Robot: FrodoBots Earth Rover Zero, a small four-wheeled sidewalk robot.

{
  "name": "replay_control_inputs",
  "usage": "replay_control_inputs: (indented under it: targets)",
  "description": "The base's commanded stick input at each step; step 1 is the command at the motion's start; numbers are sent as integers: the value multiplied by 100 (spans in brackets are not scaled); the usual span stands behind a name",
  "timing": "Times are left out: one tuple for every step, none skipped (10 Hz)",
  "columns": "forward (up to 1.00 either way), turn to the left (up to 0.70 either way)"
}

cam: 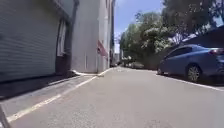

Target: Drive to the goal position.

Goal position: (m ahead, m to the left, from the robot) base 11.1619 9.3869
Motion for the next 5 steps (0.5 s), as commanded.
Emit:
replay_control_inputs:
  targets:
    - [70, 0]
    - [70, 0]
    - [70, 0]
    - [70, 0]
    - [70, 0]
